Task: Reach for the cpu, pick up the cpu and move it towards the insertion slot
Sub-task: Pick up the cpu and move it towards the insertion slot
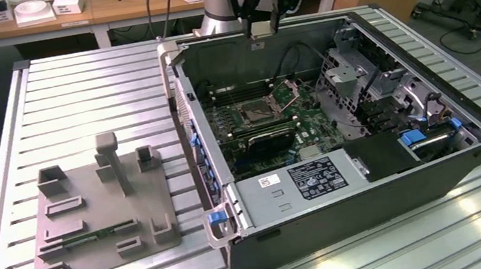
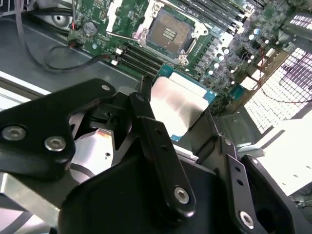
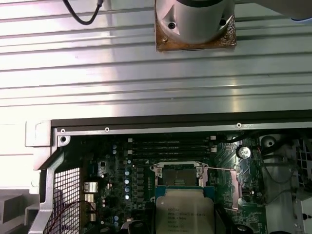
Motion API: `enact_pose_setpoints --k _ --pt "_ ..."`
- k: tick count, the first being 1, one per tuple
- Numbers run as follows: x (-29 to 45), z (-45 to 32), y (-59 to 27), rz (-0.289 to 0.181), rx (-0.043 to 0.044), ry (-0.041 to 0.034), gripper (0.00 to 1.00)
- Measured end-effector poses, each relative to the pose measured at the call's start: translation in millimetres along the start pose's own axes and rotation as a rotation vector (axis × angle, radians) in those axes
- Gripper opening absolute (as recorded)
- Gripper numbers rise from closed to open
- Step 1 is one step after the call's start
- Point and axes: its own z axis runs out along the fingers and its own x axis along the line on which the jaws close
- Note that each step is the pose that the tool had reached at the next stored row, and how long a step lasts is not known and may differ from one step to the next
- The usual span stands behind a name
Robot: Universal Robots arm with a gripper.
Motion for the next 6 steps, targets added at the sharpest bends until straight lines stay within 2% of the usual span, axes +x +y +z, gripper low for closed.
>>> enact_pose_setpoints --k 6 --pt "0.0 0.1 0.0 0.001 -0.0009 -0.0002 0.55"
